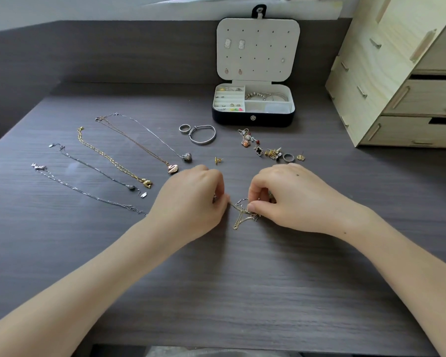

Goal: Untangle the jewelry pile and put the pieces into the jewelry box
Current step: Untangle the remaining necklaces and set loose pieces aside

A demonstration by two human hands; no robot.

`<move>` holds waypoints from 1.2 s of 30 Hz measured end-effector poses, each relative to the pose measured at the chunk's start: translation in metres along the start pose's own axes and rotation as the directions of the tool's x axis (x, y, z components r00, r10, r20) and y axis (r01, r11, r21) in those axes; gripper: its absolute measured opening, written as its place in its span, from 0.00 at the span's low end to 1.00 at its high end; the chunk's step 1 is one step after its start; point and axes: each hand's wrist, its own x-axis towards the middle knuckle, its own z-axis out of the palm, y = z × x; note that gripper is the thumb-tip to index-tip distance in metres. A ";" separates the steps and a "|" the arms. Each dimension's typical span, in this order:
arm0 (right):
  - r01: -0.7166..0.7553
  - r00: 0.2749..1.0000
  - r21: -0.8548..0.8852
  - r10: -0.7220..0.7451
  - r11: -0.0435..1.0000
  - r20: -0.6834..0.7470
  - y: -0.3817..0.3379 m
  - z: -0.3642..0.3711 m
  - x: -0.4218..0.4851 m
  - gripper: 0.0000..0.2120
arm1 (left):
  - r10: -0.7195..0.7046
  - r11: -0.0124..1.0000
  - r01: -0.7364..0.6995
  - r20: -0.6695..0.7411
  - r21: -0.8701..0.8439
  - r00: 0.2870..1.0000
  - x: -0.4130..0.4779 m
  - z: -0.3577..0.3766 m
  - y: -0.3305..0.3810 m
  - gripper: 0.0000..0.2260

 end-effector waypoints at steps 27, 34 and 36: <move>0.004 0.997 0.012 -0.005 1.000 0.071 -0.002 -0.001 -0.001 0.05 | 0.006 0.961 0.001 0.023 -0.276 1.000 -0.014 0.000 -0.002 0.06; -0.010 0.999 0.026 0.010 1.000 0.035 0.002 -0.001 0.001 0.06 | -0.245 0.701 0.263 0.122 -0.663 0.962 -0.008 -0.003 -0.004 0.07; -0.014 1.000 0.075 0.012 0.997 0.023 0.002 0.000 0.002 0.06 | -0.280 0.584 0.312 0.174 -0.750 0.944 -0.007 0.000 -0.004 0.08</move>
